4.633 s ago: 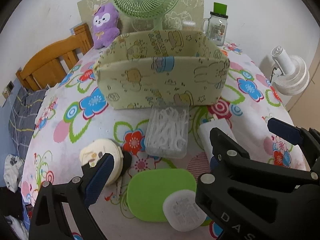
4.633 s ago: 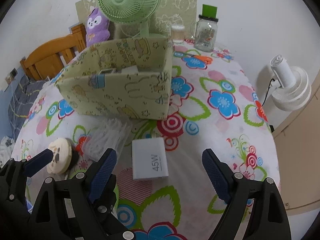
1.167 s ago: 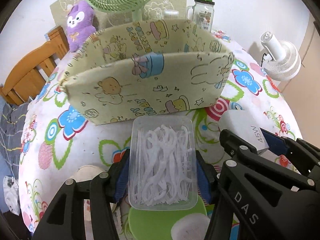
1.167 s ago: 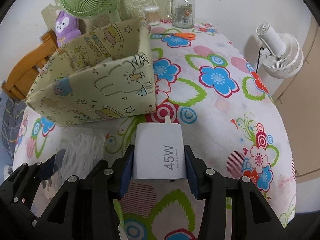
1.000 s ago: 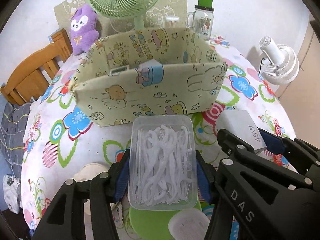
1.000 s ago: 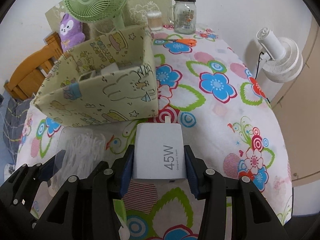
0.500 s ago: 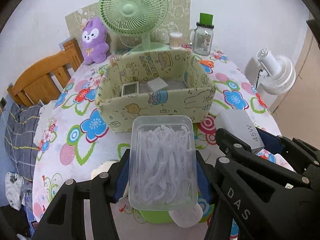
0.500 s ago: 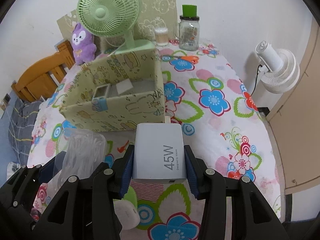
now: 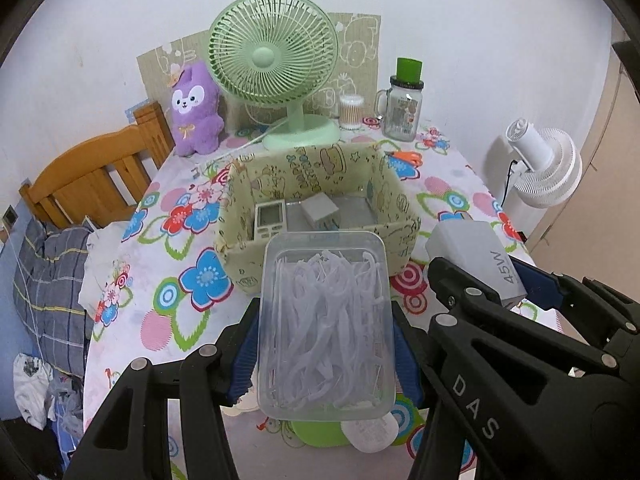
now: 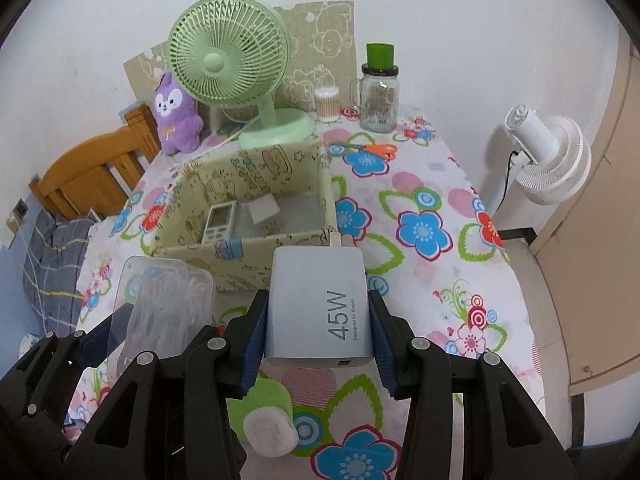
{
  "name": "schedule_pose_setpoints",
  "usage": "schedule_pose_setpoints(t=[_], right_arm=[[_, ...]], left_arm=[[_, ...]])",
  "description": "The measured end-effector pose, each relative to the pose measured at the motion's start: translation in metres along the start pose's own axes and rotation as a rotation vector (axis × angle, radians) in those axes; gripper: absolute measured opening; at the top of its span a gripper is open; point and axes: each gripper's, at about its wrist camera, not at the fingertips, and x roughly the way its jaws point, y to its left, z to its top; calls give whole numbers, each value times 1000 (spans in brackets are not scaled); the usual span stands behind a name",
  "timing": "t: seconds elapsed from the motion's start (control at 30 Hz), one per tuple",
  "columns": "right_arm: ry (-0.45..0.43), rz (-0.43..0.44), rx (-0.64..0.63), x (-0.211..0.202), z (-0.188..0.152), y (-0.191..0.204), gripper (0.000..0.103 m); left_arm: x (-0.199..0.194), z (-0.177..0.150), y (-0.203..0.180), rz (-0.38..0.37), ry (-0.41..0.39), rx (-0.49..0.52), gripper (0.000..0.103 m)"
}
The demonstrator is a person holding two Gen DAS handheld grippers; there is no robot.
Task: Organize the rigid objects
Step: 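Lift the floss box with the left tool while the right tool carries the charger over the fabric box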
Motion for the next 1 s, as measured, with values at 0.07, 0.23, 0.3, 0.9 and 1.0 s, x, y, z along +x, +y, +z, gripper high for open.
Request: schedule_pose_setpoints(t=[0.07,0.23,0.3,0.9,1.0], right_arm=[[-5,-1,2,-2,3,1,51],[-11,7,0,-3,11,6,51],[-13,12,-3,-3,15,9,51],[-14,2,-2,26,62,17,51],[-9,-1,-4,34,68,17,51]], left_arm=[[-2,3,1,-3,-4,-2,60],[-4,11,6,-3,-11,-10,60],[-4,14,8,-1,-13,-16,60],[23,57,22,-11,-13,-33,60],[30,63,22,-12,-8,-32,60]])
